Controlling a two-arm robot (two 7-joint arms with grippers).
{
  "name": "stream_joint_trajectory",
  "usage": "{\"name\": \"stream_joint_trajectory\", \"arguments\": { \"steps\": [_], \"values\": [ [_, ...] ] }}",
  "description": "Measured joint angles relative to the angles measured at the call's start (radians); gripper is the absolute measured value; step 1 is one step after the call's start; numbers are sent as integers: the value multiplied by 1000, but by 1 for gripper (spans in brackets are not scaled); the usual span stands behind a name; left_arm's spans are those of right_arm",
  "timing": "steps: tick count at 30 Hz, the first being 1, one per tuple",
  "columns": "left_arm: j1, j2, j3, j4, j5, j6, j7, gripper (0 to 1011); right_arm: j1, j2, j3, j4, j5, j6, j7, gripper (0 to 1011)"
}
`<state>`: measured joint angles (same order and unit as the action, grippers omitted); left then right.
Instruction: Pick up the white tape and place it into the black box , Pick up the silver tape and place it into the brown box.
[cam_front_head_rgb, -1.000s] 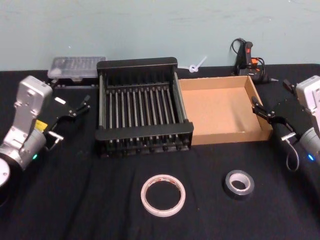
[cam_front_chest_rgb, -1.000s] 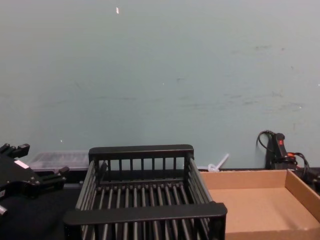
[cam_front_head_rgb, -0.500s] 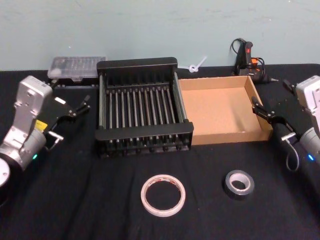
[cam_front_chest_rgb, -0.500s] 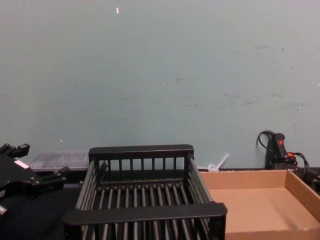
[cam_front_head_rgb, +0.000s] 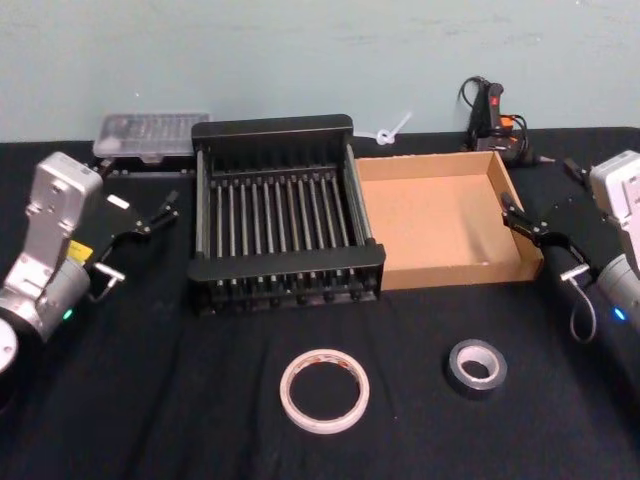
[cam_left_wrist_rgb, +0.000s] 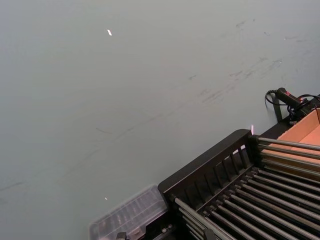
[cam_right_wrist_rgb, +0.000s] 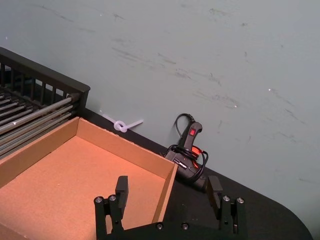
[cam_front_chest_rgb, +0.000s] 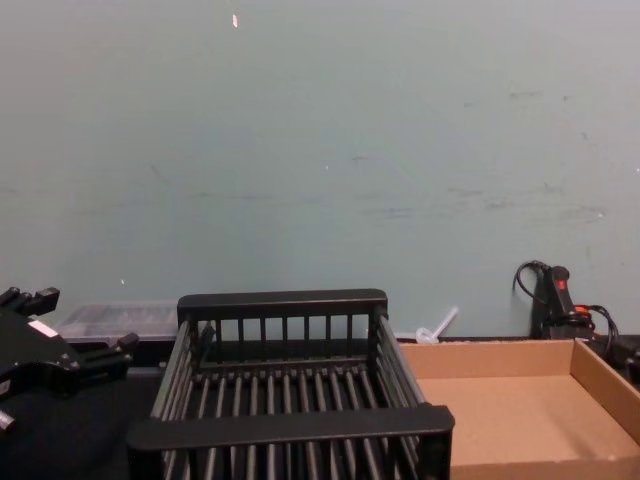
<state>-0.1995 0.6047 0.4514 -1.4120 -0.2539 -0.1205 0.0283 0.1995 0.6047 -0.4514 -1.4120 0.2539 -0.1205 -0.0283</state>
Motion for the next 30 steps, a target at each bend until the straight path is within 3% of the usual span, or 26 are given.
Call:
{"name": "stream_joint_trajectory", "arguments": {
  "steps": [23,30],
  "values": [
    [0,0,0,0,0,0,0,1001,0,0,0,0,0,0,0,1002],
    [0,0,0,0,0,0,0,1001,-11,-12,20,0,4,-2,22,1002]
  ]
}}
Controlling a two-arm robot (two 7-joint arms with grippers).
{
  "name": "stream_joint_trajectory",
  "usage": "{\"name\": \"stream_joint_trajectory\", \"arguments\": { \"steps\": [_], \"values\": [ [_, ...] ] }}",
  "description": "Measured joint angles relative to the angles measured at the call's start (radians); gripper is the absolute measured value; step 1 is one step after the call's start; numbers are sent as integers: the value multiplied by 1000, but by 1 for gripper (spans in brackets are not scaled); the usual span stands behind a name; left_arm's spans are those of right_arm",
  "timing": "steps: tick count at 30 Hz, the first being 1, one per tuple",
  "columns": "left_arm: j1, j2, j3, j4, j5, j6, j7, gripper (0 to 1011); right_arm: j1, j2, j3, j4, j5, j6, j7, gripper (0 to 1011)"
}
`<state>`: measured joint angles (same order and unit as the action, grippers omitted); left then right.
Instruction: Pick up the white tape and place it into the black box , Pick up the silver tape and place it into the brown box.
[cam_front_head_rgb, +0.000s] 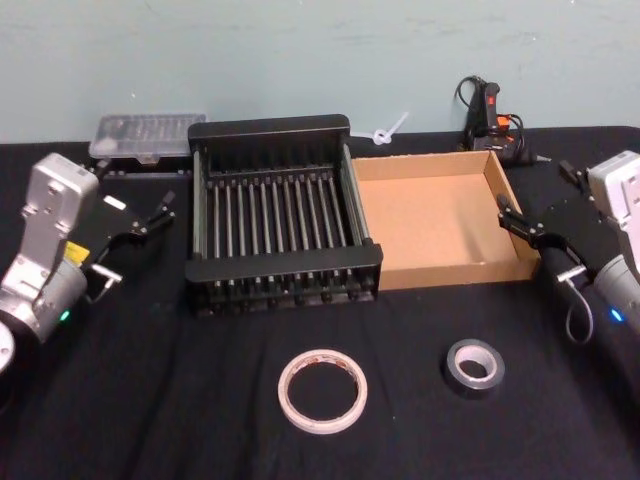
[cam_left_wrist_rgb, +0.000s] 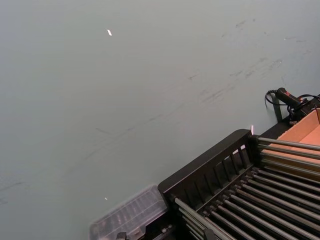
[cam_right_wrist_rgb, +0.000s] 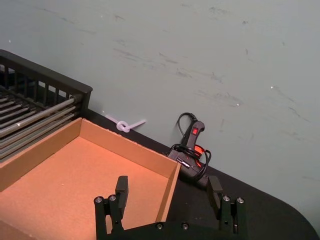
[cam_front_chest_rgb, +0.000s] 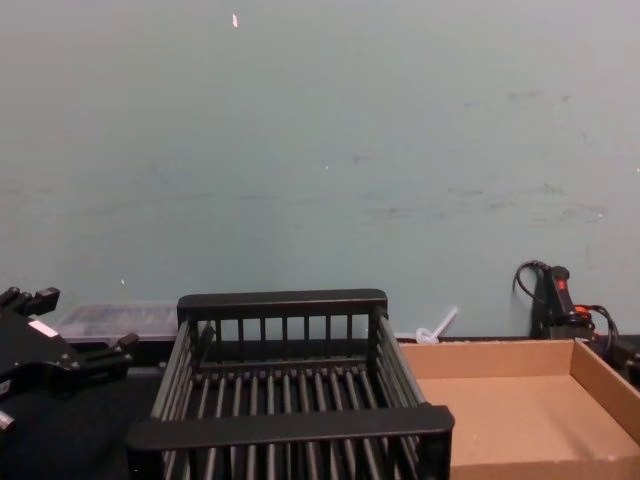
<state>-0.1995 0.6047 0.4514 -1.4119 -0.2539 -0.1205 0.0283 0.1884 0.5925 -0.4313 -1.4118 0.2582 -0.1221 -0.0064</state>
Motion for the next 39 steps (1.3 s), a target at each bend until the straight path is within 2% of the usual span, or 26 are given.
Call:
{"name": "stream_joint_trajectory", "arguments": {
  "steps": [7,18,30,39],
  "values": [
    [0,0,0,0,0,0,0,1001,-19,-6,21,-14,8,-4,23,1002],
    [0,0,0,0,0,0,0,1001,-70,-6,57,-72,34,6,57,1002],
    [0,0,0,0,0,0,0,1002,-169,6,103,-197,87,56,103,1002],
    [0,0,0,0,0,0,0,1001,-233,17,123,-258,114,100,140,1002]
  ]
}}
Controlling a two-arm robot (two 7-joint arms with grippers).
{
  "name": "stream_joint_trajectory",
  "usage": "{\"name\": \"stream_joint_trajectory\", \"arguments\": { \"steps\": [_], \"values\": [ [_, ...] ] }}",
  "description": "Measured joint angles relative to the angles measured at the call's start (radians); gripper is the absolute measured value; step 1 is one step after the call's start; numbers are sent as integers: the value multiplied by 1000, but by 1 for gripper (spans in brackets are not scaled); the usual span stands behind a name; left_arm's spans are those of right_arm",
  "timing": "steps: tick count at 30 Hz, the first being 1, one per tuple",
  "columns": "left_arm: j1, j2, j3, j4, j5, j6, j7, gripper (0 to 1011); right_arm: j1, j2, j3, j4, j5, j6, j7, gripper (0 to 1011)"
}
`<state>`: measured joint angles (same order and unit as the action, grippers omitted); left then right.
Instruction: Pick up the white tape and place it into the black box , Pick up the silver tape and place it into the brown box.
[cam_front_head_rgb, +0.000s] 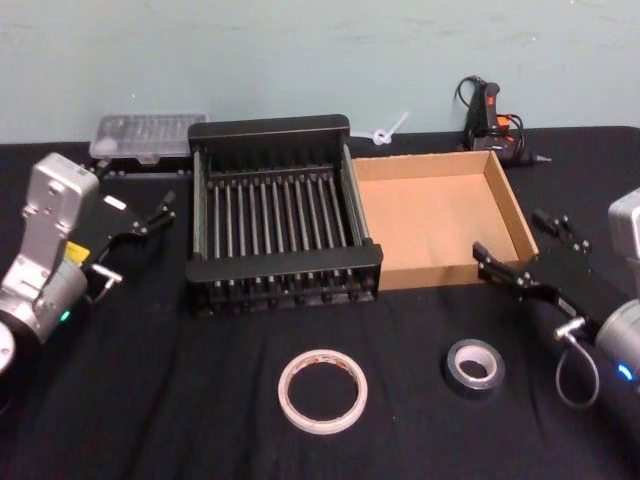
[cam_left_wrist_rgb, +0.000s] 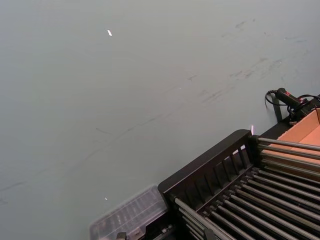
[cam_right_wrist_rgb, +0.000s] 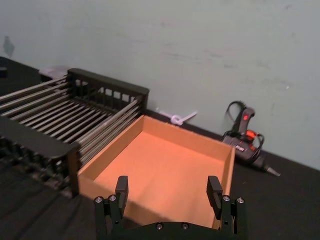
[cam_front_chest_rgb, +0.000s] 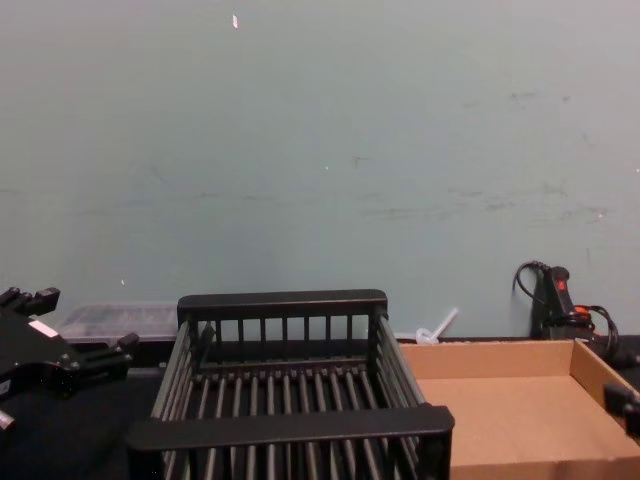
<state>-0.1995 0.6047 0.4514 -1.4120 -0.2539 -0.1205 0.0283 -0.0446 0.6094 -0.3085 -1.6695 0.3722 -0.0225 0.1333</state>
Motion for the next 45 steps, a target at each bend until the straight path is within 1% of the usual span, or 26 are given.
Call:
{"name": "stream_joint_trajectory", "arguments": {
  "steps": [8,10,17,18,24,27,34,37,45],
  "values": [
    [0,0,0,0,0,0,0,1001,-67,20,24,-58,26,54,30,1002],
    [0,0,0,0,0,0,0,1002,-90,29,34,-77,33,84,41,1002],
    [0,0,0,0,0,0,0,1001,-122,42,52,-105,40,133,57,1002],
    [0,0,0,0,0,0,0,1001,-127,46,56,-110,41,149,63,1002],
    [0,0,0,0,0,0,0,1001,-136,58,64,-125,49,212,89,1002],
    [0,0,0,0,0,0,0,1001,-136,63,68,-129,56,254,110,1002],
    [0,0,0,0,0,0,0,1001,-129,68,67,-130,56,319,143,1002],
    [0,0,0,0,0,0,0,1001,-124,68,64,-127,50,344,154,1002],
    [0,0,0,0,0,0,0,1001,-111,63,60,-116,29,380,177,1002]
  ]
}}
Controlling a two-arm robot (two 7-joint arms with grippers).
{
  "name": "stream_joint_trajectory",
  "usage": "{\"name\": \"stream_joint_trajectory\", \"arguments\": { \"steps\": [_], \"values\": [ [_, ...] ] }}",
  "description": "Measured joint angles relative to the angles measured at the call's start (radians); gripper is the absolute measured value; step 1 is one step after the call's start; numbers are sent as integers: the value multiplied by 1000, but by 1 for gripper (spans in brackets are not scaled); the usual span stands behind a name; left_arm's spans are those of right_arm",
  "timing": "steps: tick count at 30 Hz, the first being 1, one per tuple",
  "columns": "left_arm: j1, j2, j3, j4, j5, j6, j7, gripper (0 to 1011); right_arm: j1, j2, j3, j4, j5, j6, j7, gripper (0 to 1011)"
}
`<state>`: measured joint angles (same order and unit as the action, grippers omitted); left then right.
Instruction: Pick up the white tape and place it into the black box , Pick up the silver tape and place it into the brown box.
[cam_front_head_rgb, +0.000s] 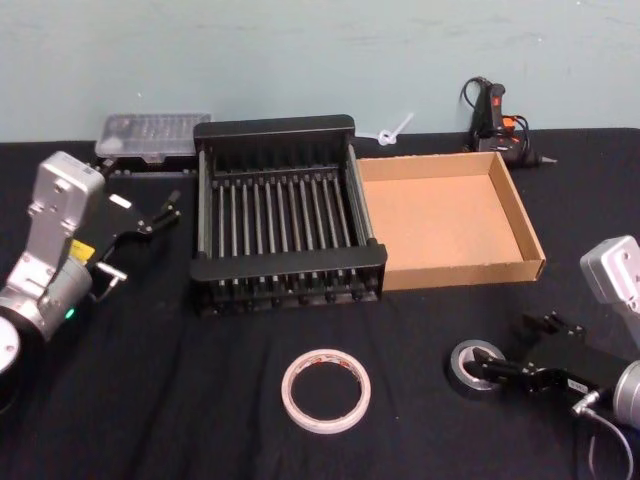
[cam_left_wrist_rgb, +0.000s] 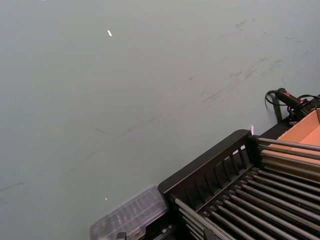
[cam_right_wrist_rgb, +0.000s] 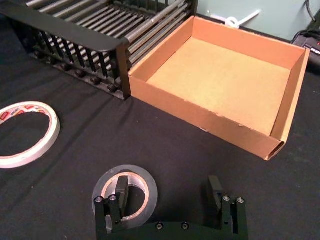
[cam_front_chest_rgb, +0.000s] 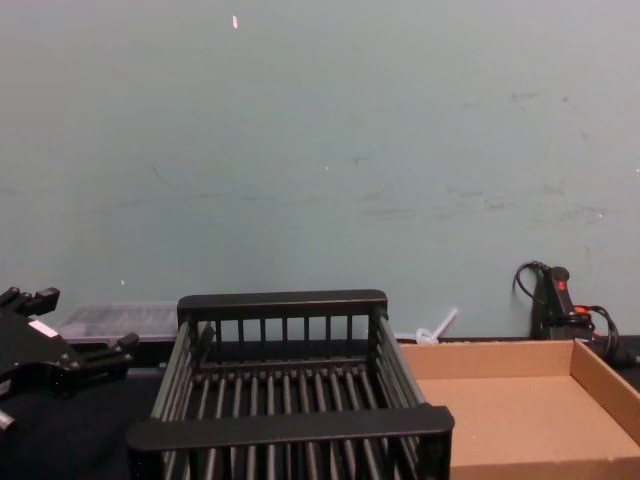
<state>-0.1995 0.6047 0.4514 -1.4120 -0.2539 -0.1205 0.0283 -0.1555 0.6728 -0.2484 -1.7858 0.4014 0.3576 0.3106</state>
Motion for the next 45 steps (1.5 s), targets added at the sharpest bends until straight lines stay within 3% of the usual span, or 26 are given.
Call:
{"name": "stream_joint_trajectory", "arguments": {
  "steps": [19,33,41,45],
  "values": [
    [0,0,0,0,0,0,0,1001,21,-36,1,27,-35,34,21,1002],
    [0,0,0,0,0,0,0,1001,24,-38,-1,29,-42,36,24,997],
    [0,0,0,0,0,0,0,1001,23,-38,0,29,-41,36,23,836],
    [0,0,0,0,0,0,0,1001,23,-38,0,29,-40,35,23,705]
  ]
}}
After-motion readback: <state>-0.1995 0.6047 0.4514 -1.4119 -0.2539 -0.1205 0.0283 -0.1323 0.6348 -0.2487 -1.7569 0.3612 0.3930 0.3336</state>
